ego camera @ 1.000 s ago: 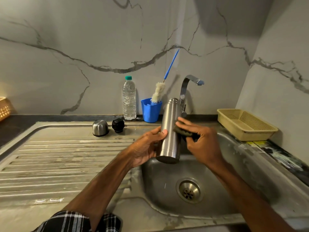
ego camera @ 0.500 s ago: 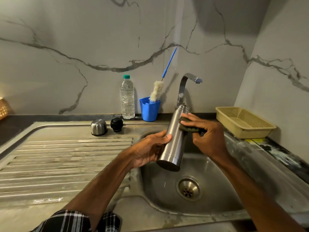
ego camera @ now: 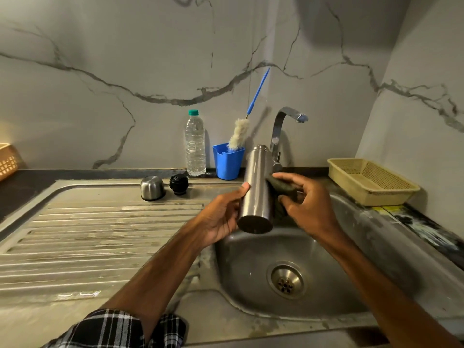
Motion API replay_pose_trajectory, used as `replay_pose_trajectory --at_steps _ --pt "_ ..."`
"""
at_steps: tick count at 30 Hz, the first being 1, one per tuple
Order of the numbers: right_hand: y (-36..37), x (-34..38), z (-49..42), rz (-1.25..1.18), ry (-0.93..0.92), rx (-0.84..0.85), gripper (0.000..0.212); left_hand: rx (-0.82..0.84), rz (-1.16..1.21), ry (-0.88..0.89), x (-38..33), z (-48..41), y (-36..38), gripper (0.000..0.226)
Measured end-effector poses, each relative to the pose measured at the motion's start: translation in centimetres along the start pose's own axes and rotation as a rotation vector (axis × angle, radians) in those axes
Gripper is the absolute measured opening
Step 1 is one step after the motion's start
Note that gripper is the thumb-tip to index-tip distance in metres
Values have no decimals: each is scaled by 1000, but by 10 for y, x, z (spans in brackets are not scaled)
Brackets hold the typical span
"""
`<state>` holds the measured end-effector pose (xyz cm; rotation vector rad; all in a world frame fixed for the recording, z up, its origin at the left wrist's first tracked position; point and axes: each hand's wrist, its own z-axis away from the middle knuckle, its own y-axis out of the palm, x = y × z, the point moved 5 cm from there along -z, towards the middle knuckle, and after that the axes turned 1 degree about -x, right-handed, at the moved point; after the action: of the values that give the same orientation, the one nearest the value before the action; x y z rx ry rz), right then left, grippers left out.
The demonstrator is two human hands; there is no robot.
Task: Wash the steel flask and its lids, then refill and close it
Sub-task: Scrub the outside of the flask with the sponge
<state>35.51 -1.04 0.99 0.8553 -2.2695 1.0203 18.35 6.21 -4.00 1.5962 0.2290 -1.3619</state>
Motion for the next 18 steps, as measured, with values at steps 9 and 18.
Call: replay_pose_trajectory --at_steps 9,18 --pt "2 16 9 124 -158 16 61 -15 -188 -43 5 4 -2 64" --pt "22 45 25 61 -302 156 57 -119 -83 95 -15 -1 -22 59"
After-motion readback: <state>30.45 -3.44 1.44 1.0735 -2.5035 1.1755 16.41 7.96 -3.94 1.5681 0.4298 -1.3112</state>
